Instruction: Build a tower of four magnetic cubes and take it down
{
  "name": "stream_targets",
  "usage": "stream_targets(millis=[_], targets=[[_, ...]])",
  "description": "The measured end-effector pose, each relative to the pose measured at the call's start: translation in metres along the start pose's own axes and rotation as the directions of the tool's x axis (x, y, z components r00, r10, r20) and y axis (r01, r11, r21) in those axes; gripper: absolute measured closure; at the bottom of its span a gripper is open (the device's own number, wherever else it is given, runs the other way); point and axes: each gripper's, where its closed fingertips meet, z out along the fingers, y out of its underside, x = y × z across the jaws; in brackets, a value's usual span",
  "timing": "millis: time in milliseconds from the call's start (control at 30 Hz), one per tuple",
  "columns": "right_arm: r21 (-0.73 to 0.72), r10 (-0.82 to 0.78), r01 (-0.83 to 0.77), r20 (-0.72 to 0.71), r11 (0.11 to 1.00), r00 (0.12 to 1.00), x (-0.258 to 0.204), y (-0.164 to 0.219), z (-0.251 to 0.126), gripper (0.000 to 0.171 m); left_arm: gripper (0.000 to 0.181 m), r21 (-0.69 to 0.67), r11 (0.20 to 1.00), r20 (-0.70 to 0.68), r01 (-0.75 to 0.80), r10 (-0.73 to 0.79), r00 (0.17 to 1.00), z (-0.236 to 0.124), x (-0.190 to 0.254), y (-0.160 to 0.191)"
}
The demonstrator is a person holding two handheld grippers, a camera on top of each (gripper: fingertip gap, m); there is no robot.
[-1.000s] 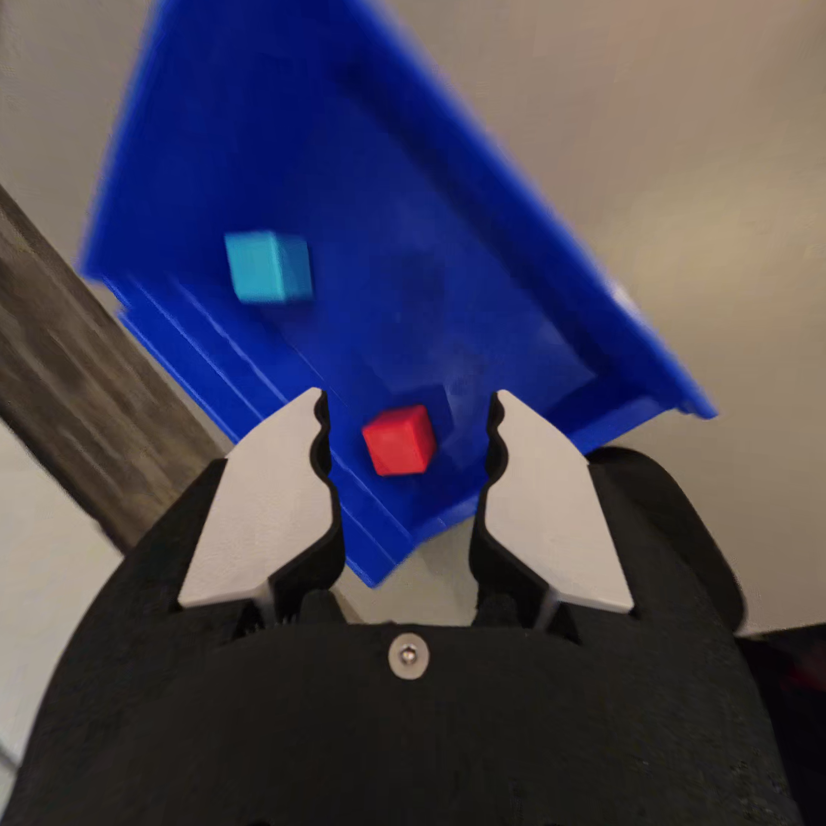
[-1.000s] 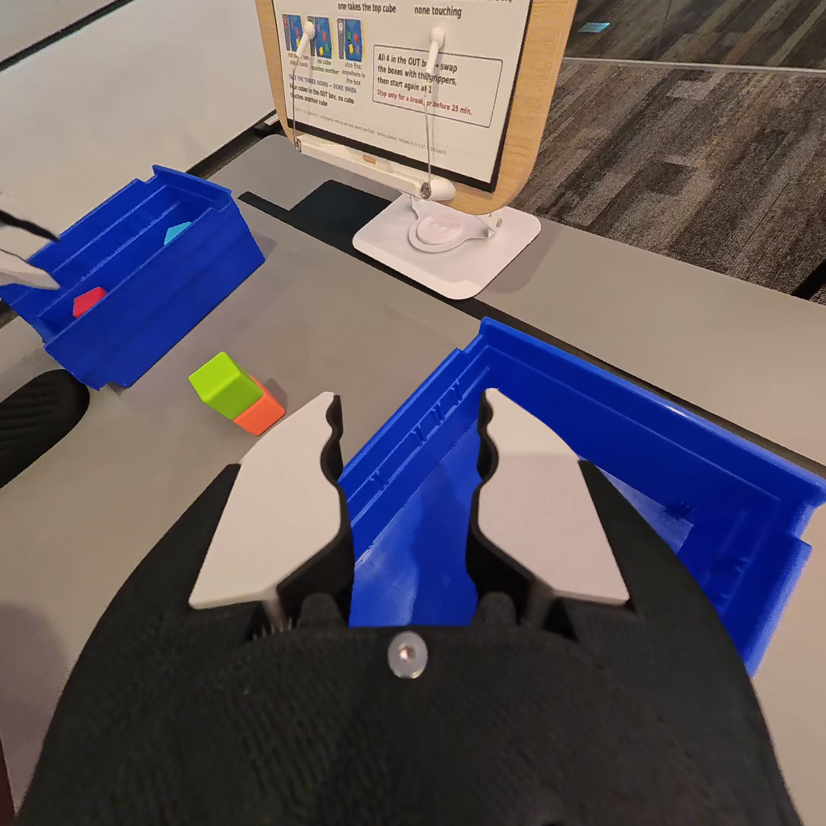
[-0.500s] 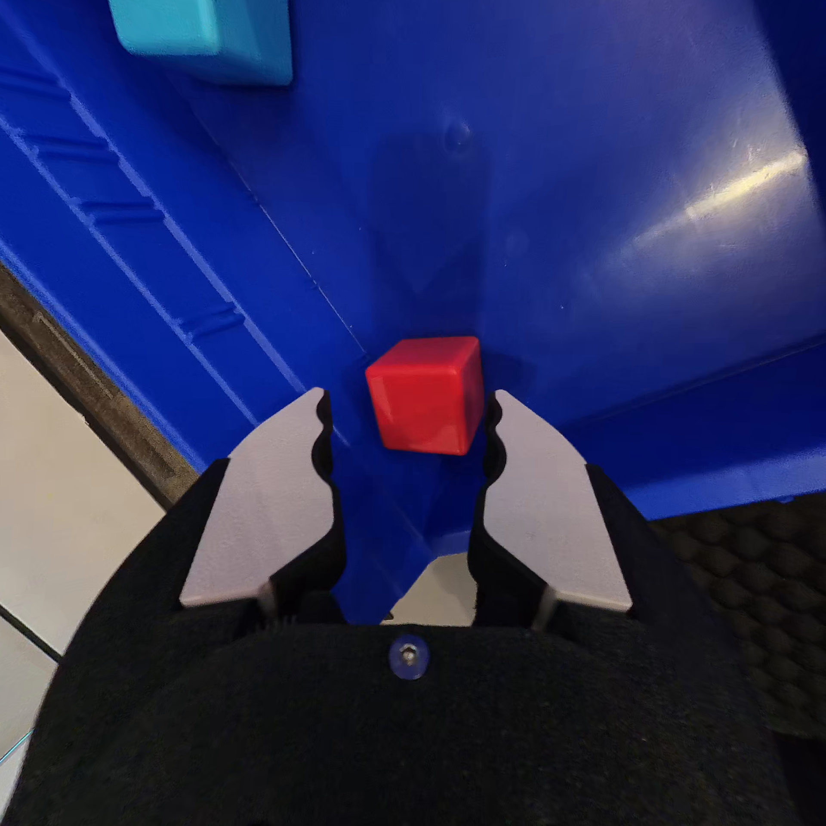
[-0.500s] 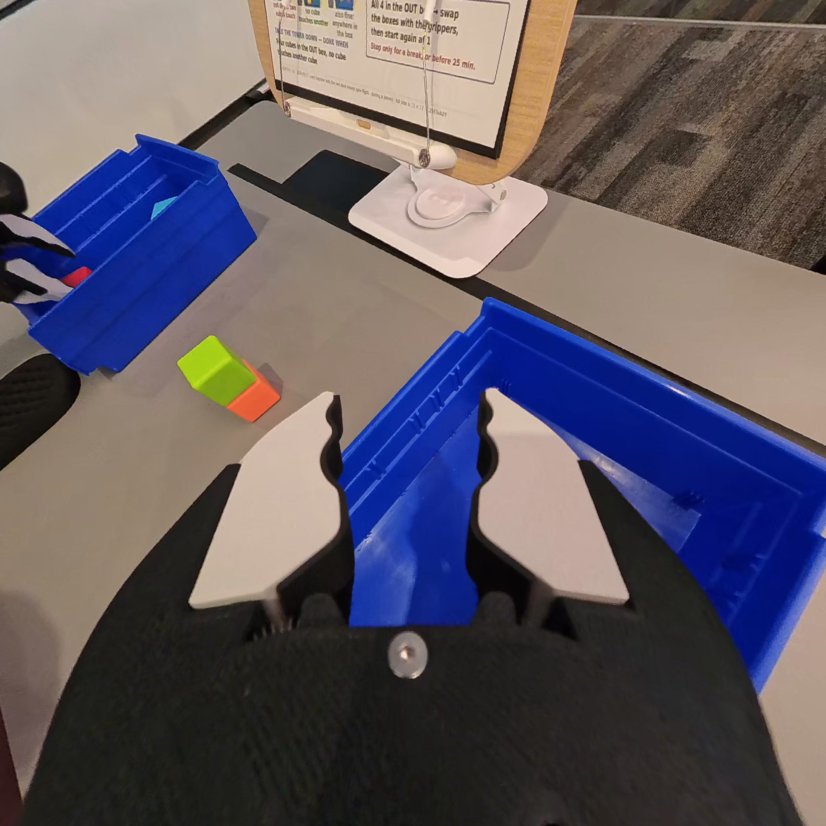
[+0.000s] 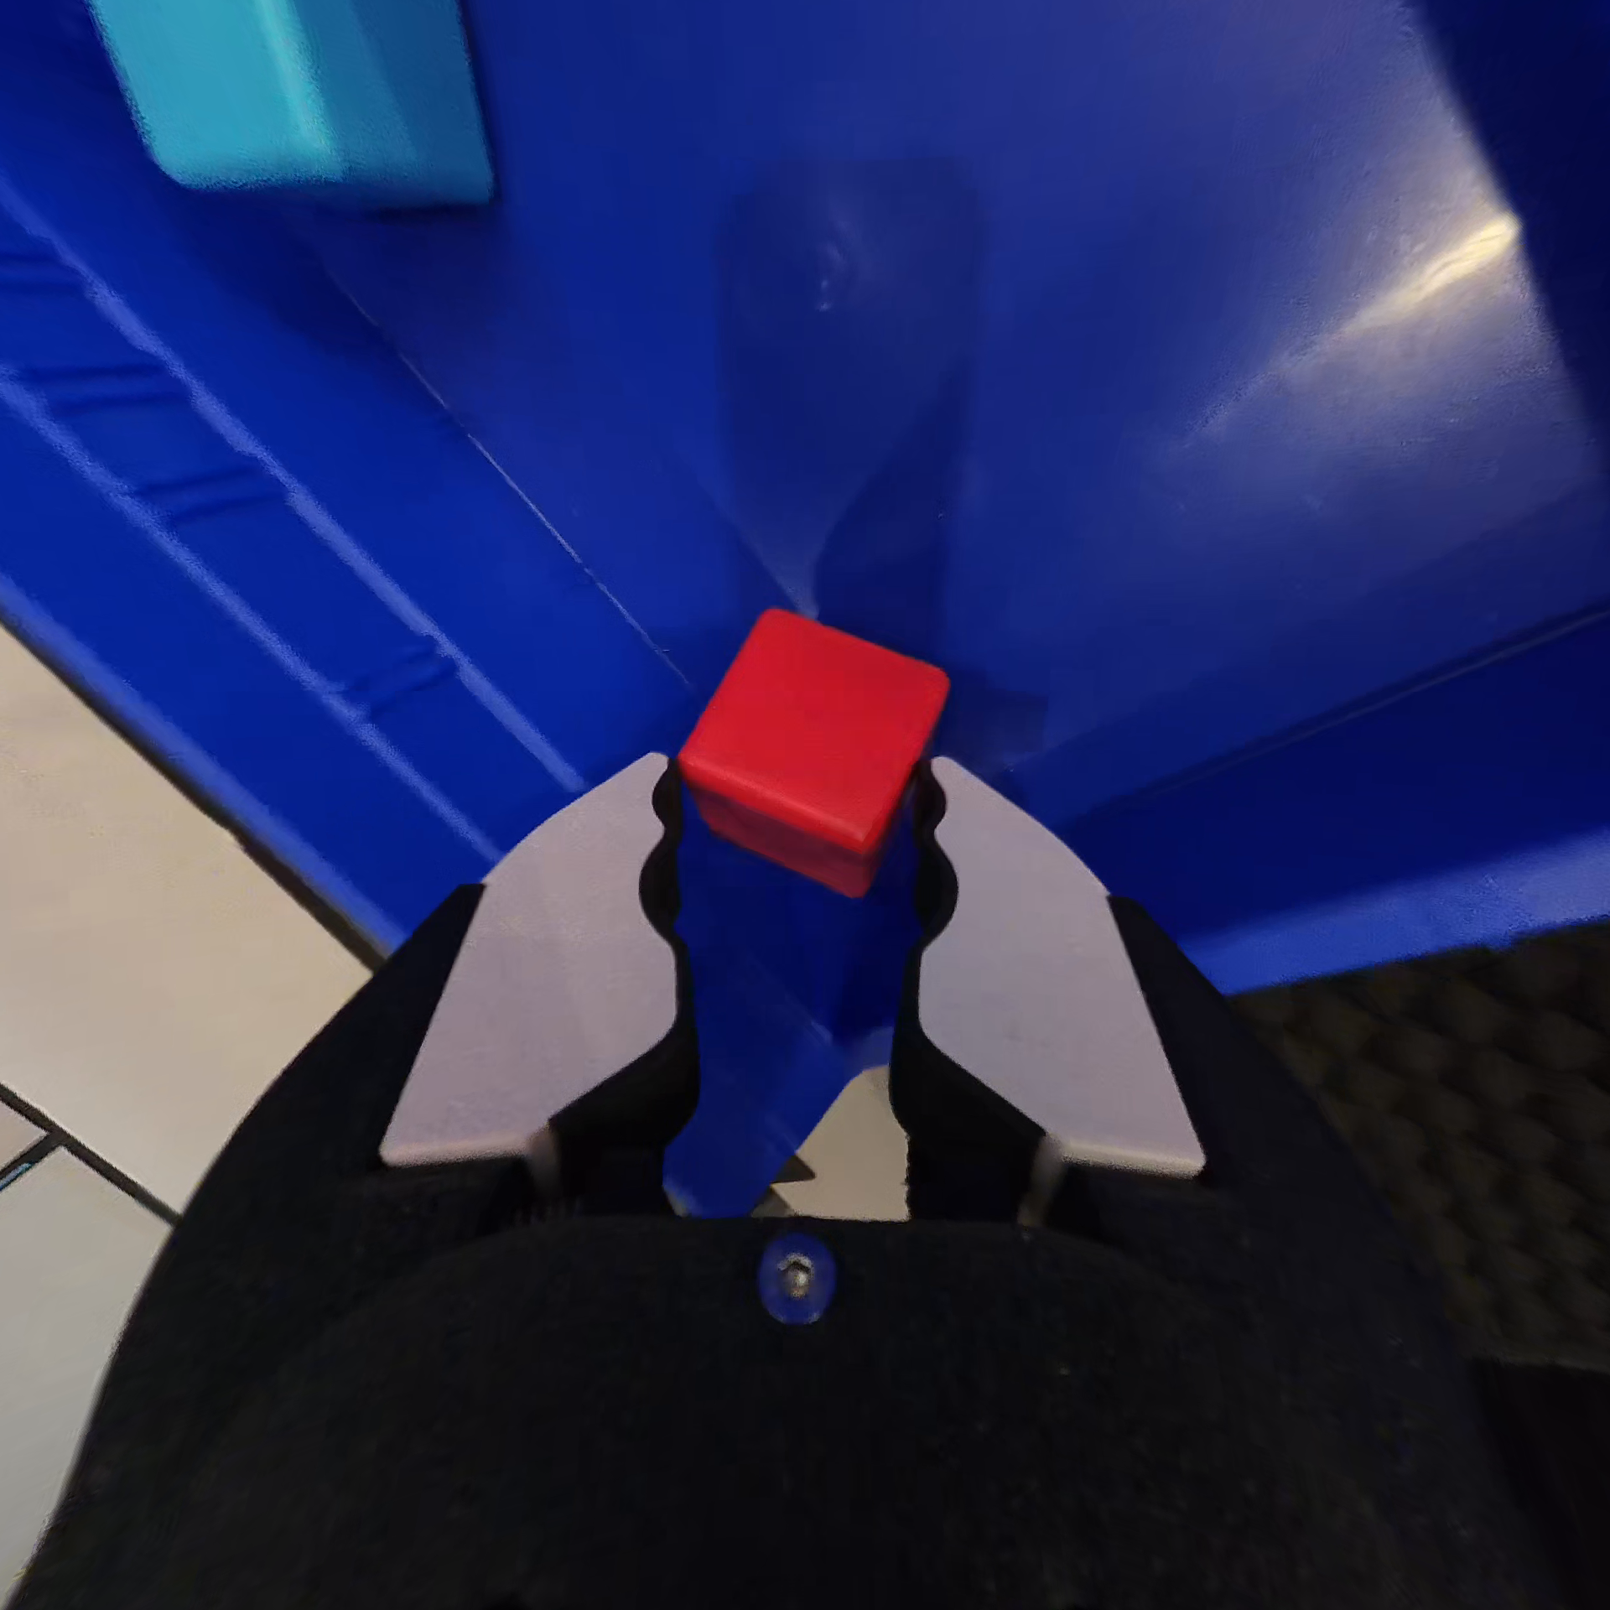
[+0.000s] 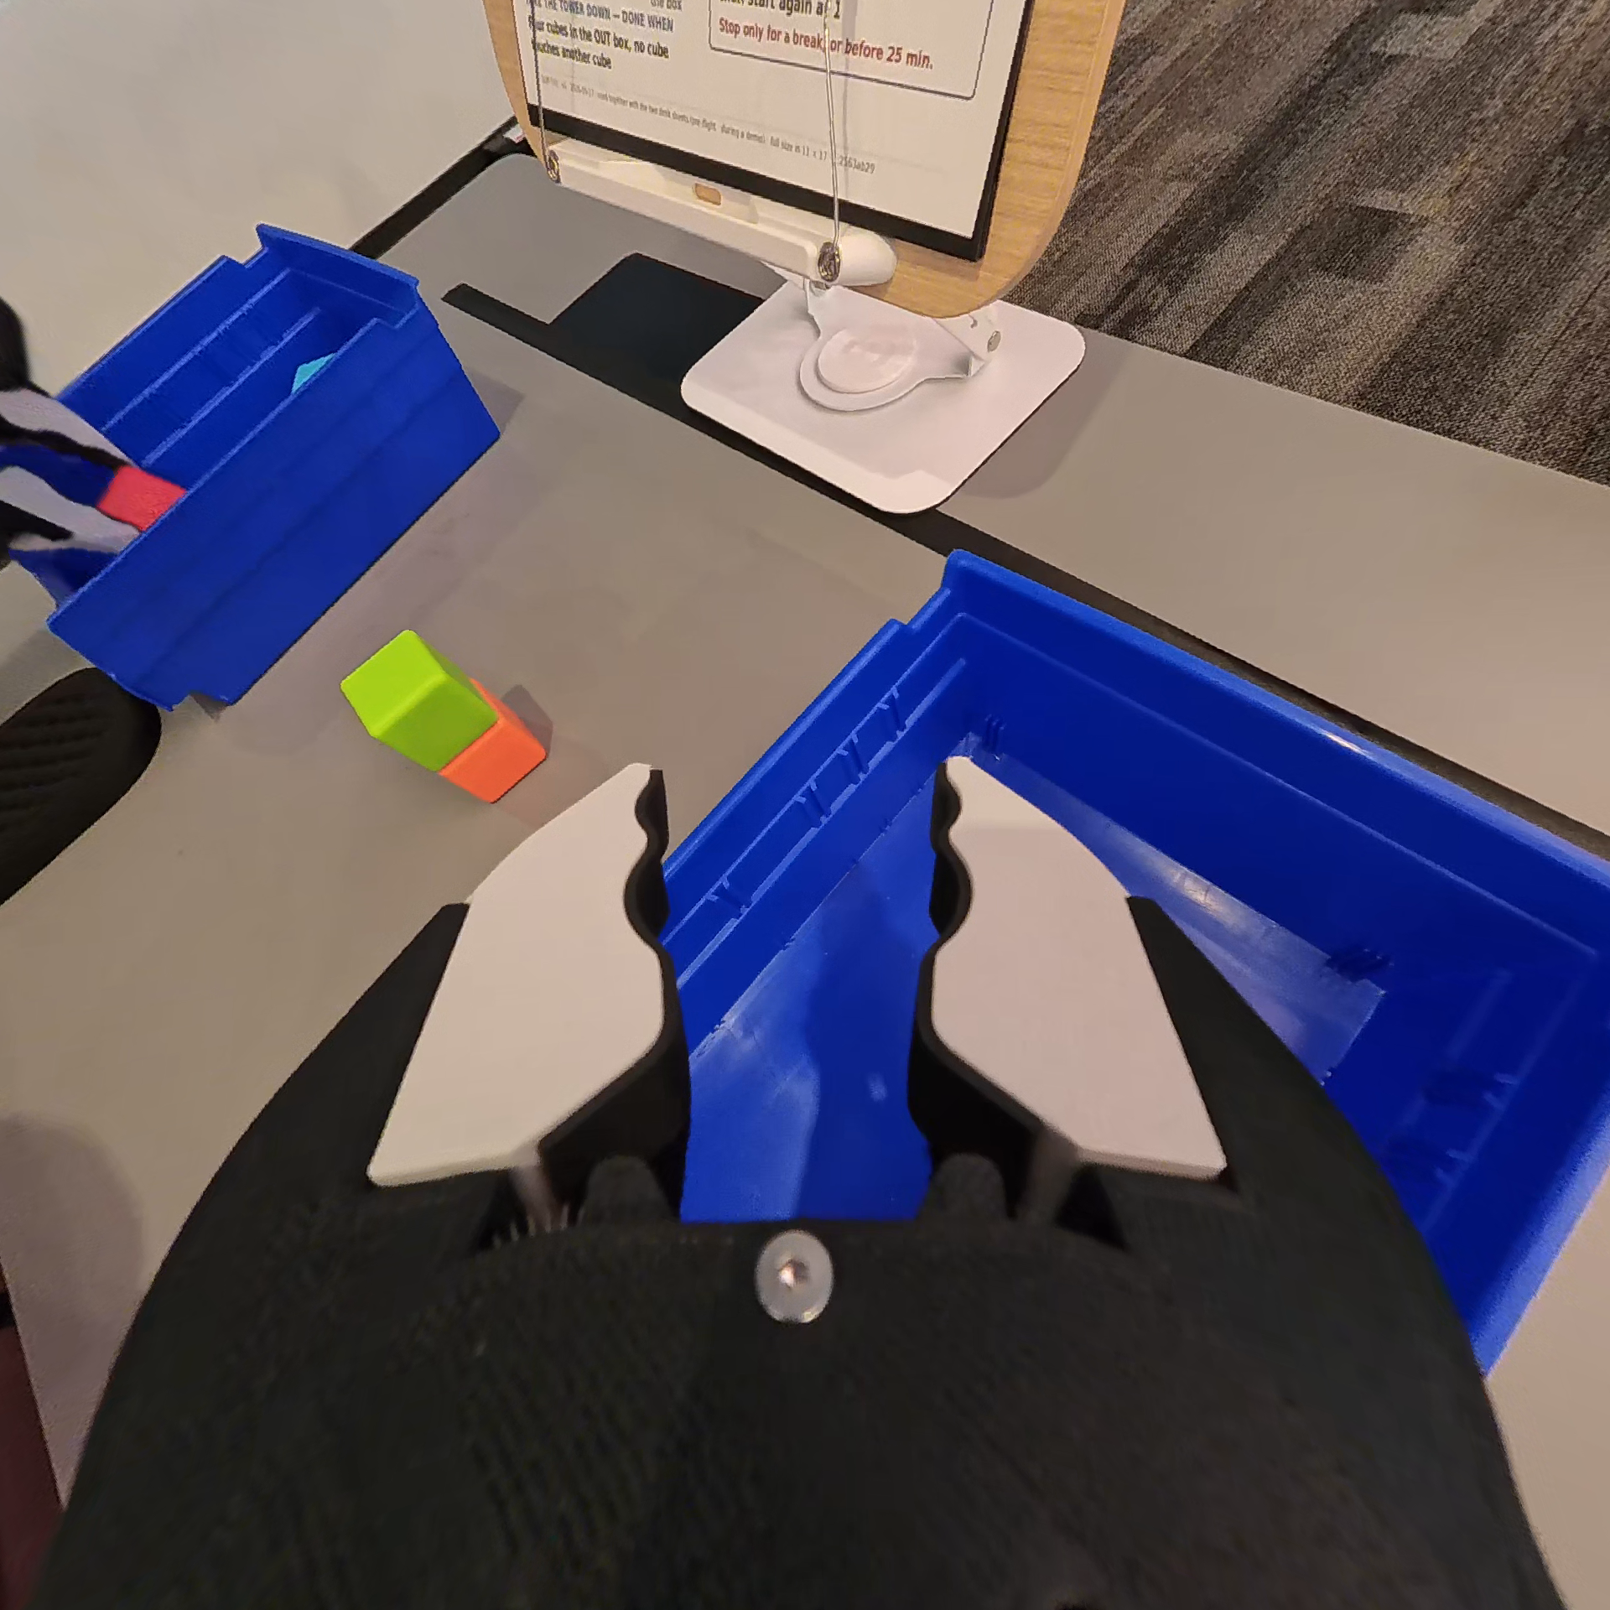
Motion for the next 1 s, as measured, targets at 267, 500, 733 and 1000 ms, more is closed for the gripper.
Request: stream_targets(millis=[267, 500, 733, 1000], targets=[[-0.005, -0.004, 0.004, -0.003, 1.0, 1.0, 0.0, 0.0, 0.001, 0.112, 0.132, 0.281, 0.953, 0.188, -0.112, 0.06, 0.98, -0.12, -0.01, -0.055], [-0.021, -0.015, 0.015, -0.001, 1.0, 1.0, -0.002, 0.003, -0.001, 0.111, 0.132, 0.694, 0.667, 0.073, -0.271, 0.309, 0.948, -0.223, 0.108, -0.162], [-0.004, -0.002, 0.002, 0.011, 1.0, 1.0, -0.001, 0.003, -0.005, 0.112, 0.132, 0.825, 0.51, -0.041, -0.246, 0.487, 0.873, -0.216, 0.195, -0.227], [-0.017, 0.011, -0.01, 0.019, 1.0, 1.0, 0.002, 0.005, -0.002, 0.111, 0.132, 0.832, 0.502, -0.123, -0.236, 0.582, 0.804, -0.177, 0.197, -0.243]])
